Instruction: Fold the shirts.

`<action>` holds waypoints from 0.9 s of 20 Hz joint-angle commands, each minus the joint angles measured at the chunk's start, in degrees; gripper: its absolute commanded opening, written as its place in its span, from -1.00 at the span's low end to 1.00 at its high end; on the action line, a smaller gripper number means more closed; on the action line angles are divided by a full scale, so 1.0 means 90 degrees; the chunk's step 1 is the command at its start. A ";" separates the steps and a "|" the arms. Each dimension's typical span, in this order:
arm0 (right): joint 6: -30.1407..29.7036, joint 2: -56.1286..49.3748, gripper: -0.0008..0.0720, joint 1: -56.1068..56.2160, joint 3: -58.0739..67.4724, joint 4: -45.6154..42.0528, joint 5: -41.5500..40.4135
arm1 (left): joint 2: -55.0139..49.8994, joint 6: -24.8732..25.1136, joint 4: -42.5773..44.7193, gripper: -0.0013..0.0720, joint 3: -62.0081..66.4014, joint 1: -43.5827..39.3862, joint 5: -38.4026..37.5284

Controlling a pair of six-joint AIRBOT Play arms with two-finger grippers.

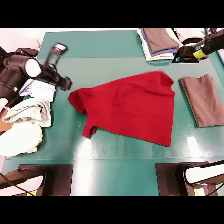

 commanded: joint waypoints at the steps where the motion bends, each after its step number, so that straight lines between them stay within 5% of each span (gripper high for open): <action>1: 0.0102 0.0002 0.26 -0.0112 0.0002 -0.0017 0.0301 | -0.0182 -0.0430 -0.0784 0.28 0.0483 0.0988 -0.0238; 4: 0.0066 0.0296 0.26 -0.0177 0.0000 -0.0019 0.0583 | -0.0202 0.0124 -0.2424 0.28 0.0117 0.1566 -0.1010; 7: 0.0066 0.0597 0.26 -0.0151 -0.0002 -0.0015 0.0675 | -0.0194 0.0114 -0.2980 0.28 -0.0894 0.1600 -0.1117; 12: 0.0066 0.0964 0.26 -0.0112 -0.0002 -0.0017 0.0699 | -0.0187 0.0282 -0.3784 0.28 -0.2820 0.1180 -0.0121; 18: 0.0066 0.1081 0.26 -0.0112 -0.0002 -0.0019 0.0738 | -0.0189 0.0192 -0.3854 0.28 -0.3266 0.0211 0.1248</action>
